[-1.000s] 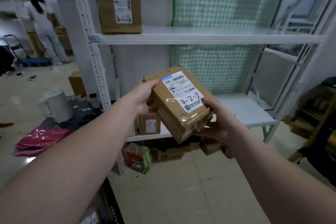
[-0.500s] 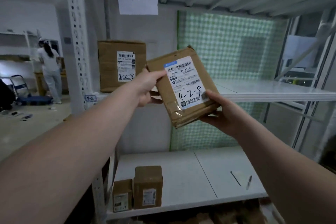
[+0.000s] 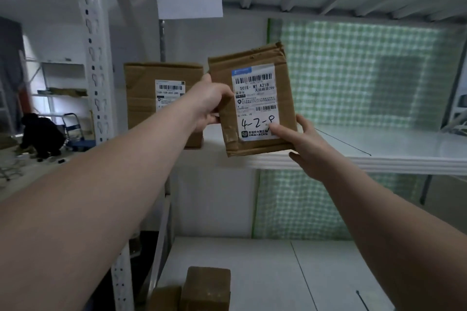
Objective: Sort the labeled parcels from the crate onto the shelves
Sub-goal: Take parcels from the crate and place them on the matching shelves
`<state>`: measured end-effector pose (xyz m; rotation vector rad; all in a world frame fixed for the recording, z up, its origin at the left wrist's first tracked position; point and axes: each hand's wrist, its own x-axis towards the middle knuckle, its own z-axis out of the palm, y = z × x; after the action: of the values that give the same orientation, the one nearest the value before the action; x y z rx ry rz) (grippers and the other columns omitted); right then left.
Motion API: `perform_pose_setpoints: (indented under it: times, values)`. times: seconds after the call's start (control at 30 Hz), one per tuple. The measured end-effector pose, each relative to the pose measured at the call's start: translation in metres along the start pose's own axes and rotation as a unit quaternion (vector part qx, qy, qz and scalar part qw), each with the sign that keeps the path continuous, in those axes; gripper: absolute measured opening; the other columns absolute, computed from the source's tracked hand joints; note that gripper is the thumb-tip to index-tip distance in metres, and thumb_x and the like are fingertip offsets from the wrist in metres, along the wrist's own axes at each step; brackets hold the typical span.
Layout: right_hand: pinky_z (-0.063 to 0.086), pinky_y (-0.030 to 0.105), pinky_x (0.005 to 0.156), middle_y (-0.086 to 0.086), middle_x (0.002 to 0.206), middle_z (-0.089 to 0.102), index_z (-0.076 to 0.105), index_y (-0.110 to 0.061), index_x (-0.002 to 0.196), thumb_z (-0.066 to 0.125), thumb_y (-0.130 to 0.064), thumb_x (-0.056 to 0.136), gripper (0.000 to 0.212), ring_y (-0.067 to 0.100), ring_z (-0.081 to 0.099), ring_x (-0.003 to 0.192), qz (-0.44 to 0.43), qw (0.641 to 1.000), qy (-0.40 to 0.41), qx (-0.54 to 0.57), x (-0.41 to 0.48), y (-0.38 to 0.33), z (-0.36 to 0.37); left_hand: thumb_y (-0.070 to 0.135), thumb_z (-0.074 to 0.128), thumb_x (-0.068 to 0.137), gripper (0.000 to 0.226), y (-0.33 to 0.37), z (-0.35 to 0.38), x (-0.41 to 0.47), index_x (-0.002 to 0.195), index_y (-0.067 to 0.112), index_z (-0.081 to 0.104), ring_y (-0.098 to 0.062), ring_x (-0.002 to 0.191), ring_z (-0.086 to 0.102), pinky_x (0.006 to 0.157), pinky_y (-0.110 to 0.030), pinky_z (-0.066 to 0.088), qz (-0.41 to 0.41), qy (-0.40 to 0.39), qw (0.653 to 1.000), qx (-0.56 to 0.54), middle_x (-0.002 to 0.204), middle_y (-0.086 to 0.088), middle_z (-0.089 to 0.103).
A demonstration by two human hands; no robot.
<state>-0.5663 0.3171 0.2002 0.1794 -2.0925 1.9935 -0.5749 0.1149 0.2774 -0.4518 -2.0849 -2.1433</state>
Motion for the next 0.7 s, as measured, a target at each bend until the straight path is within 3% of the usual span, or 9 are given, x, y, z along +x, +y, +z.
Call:
perform_pose_setpoints:
  times: [0.13, 0.27, 0.33, 0.43, 0.53, 0.6, 0.7]
  values:
    - [0.035, 0.029, 0.102, 0.004, 0.142, 0.051, 0.016, -0.026, 0.153, 0.092, -0.053, 0.047, 0.134, 0.016, 0.056, 0.121, -0.022, 0.999, -0.024, -0.029, 0.045, 0.007, -0.009, 0.002, 0.052, 0.09, 0.065, -0.009, 0.011, 0.034, 0.144, 0.028, 0.026, -0.02, 0.093, 0.066, 0.074, -0.039, 0.058, 0.029, 0.055, 0.995, 0.074, 0.109, -0.004, 0.065]
    - [0.032, 0.03, 0.105, 0.002, 0.151, 0.039, 0.01, -0.029, 0.155, 0.082, -0.058, 0.063, 0.12, 0.021, 0.044, 0.132, -0.029, 0.994, -0.042, -0.101, 0.076, 0.018, -0.01, 0.003, 0.057, 0.087, 0.094, -0.025, 0.011, 0.058, 0.152, 0.038, -0.001, -0.017, 0.098, 0.06, 0.065, -0.033, 0.056, 0.072, 0.122, 0.979, 0.145, 0.135, -0.003, 0.053]
    - [0.028, 0.042, 0.115, 0.003, 0.149, 0.044, 0.011, -0.036, 0.153, 0.075, -0.081, 0.048, 0.131, 0.025, 0.044, 0.134, -0.021, 0.983, -0.025, -0.179, 0.086, 0.027, -0.008, 0.003, 0.058, 0.087, 0.095, -0.032, 0.01, 0.066, 0.152, 0.033, -0.005, -0.015, 0.099, 0.054, 0.061, -0.024, 0.049, 0.084, 0.139, 0.969, 0.188, 0.141, -0.004, 0.046]
    - [0.027, 0.055, 0.113, 0.004, 0.132, 0.061, 0.01, -0.048, 0.146, 0.058, -0.1, 0.021, 0.144, 0.03, 0.053, 0.127, -0.015, 0.963, -0.015, -0.27, 0.101, 0.046, -0.007, 0.007, 0.06, 0.086, 0.087, -0.041, 0.009, 0.077, 0.152, 0.03, 0.009, -0.022, 0.11, 0.053, 0.08, -0.025, 0.046, 0.091, 0.138, 0.945, 0.281, 0.144, -0.009, 0.041]
    - [0.016, 0.06, 0.115, 0.002, 0.133, 0.061, 0.01, -0.044, 0.148, 0.052, -0.1, 0.025, 0.142, 0.031, 0.05, 0.13, -0.021, 0.942, -0.005, -0.334, 0.107, 0.052, -0.005, 0.018, 0.063, 0.084, 0.069, -0.044, 0.01, 0.081, 0.145, 0.02, 0.03, -0.029, 0.127, 0.04, 0.099, -0.028, 0.034, 0.133, 0.161, 0.887, 0.413, 0.143, -0.011, 0.028]
    - [0.01, 0.062, 0.114, -0.002, 0.134, 0.06, 0.012, -0.041, 0.15, 0.054, -0.094, 0.028, 0.14, 0.029, 0.047, 0.133, -0.026, 0.927, 0.009, -0.374, 0.108, 0.053, -0.002, 0.024, 0.065, 0.08, 0.081, -0.045, 0.01, 0.083, 0.148, 0.02, 0.022, -0.032, 0.138, 0.024, 0.112, -0.039, 0.027, 0.196, 0.166, 0.833, 0.489, 0.149, -0.011, 0.019]
    - [0.011, 0.062, 0.113, -0.006, 0.13, 0.062, 0.019, -0.041, 0.144, 0.069, -0.086, 0.044, 0.12, 0.029, 0.047, 0.132, -0.036, 0.916, 0.024, -0.398, 0.112, 0.057, 0.002, 0.03, 0.064, 0.077, 0.085, -0.04, 0.006, 0.089, 0.15, 0.028, 0.021, -0.03, 0.14, 0.018, 0.113, -0.048, 0.021, 0.284, 0.125, 0.743, 0.593, 0.152, -0.007, 0.023]
